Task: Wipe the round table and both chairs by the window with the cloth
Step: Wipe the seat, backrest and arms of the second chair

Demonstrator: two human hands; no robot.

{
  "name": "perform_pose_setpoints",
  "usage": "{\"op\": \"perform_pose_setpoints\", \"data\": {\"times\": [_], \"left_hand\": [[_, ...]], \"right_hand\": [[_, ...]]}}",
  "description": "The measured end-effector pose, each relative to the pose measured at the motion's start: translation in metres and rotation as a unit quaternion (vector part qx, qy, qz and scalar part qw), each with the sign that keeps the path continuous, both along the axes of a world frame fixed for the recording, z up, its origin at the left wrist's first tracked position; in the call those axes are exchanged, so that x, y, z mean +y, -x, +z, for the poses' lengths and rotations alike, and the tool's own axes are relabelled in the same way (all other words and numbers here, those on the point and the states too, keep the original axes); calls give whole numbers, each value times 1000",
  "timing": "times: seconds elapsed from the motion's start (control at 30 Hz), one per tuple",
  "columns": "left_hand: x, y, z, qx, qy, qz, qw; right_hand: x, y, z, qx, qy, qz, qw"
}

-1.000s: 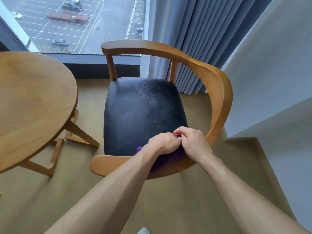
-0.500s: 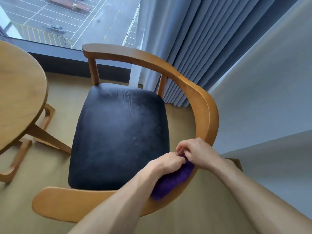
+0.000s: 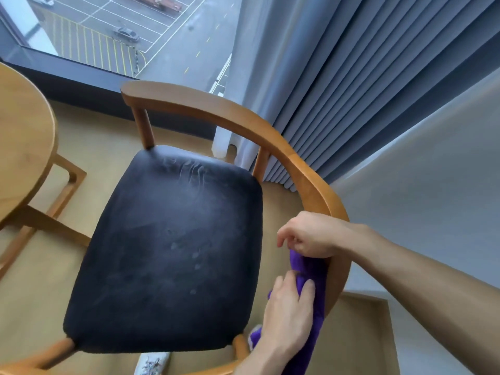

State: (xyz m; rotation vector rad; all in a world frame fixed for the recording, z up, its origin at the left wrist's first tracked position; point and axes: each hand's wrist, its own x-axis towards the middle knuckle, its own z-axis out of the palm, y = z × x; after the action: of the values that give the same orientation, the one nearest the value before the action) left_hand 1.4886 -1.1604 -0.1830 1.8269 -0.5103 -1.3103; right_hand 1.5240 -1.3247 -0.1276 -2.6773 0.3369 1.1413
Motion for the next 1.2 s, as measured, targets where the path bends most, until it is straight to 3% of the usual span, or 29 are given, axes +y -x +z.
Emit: {"op": "perform_pose_setpoints", "data": {"times": [0.1, 0.17, 0.3, 0.37, 0.43, 0.5, 0.63, 0.67, 0.7, 0.77, 0.8, 0.83, 0.9, 0.97, 1.2], "left_hand": [[-28, 3, 4, -12, 17, 75, 997], [-53, 1, 9, -5, 46, 148, 988], [-108, -19, 22, 67, 143, 287, 945], [-120, -27, 22, 193, 161, 387, 888], [-117, -30, 15, 356, 165, 473, 789], [-108, -30, 10, 453, 186, 509, 708], [-88, -28, 12, 510, 202, 525, 651], [-81, -24, 13, 497, 197, 522, 664], [-70, -18, 11, 441, 167, 505, 723], [-42, 1, 0, 164, 28, 354, 920], [-28, 14, -6, 11, -47, 250, 967], [-17, 27, -7, -82, -107, 173, 976], [-7, 45, -6, -162, -186, 104, 964], [-16, 46, -4, -150, -218, 93, 960], [-73, 23, -19, -54, -147, 223, 962]], "right_hand": [[-41, -6, 11, -109, 16, 83, 990], [-66, -5, 14, -136, 11, 111, 984], [-88, -2, 15, -151, -68, 76, 983], [-87, -12, 18, -147, -73, 90, 982], [-79, -22, 21, -109, -12, 183, 977], [-62, -26, 23, -61, 54, 263, 961], [-27, -17, 22, 9, 78, 293, 953], [-23, -13, 22, 19, 90, 301, 949], [-21, -10, 23, 32, 108, 318, 941], [-17, -6, 24, 80, 151, 352, 920], [-16, -6, 25, 101, 167, 358, 913], [-15, -7, 26, 114, 175, 359, 910], [-12, -9, 27, 125, 179, 357, 908], [-8, -11, 28, 141, 181, 354, 907], [-16, -17, 21, 142, 193, 358, 903]]}}
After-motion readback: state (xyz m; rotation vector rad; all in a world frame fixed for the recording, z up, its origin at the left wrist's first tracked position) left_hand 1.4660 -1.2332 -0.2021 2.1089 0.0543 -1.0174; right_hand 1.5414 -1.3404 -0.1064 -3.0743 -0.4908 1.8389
